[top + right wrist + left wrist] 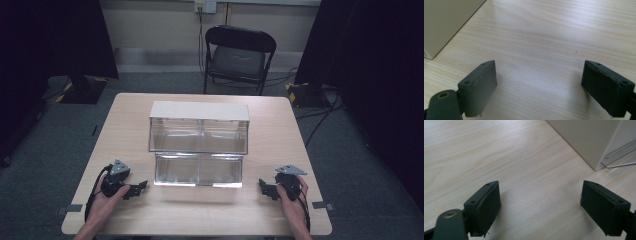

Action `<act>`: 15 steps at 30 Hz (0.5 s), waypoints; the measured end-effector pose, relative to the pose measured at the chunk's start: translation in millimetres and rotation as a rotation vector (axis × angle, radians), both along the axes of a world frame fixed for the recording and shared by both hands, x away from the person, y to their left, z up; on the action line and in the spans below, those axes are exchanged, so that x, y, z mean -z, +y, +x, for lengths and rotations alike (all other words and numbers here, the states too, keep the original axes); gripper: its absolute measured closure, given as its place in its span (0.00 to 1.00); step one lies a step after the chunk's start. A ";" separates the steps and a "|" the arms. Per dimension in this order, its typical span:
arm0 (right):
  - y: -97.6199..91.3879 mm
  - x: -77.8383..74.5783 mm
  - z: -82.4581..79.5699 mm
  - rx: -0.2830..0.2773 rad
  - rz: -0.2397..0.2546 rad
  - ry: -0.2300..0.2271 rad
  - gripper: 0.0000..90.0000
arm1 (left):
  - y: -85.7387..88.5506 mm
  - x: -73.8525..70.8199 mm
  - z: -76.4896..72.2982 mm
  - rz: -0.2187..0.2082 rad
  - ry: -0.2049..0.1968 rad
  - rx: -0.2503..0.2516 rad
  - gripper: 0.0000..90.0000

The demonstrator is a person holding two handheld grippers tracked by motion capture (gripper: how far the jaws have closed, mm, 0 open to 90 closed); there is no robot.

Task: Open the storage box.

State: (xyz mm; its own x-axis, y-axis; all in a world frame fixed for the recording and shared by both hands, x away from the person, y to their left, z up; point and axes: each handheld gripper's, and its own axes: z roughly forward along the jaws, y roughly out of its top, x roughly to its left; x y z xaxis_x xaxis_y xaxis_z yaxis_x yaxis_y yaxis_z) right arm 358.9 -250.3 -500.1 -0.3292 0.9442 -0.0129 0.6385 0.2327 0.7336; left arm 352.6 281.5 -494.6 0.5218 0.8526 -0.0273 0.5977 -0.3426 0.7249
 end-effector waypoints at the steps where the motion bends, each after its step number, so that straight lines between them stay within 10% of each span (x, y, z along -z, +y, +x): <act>1: 0.0 0.0 0.0 0.000 0.000 0.000 0.13 | -1.0 -0.7 -1.2 -0.024 -0.001 -0.004 0.18; 15: 0.0 0.0 0.0 0.000 0.000 0.000 0.13 | -10.0 -18.3 -19.0 -0.092 -0.074 0.086 0.18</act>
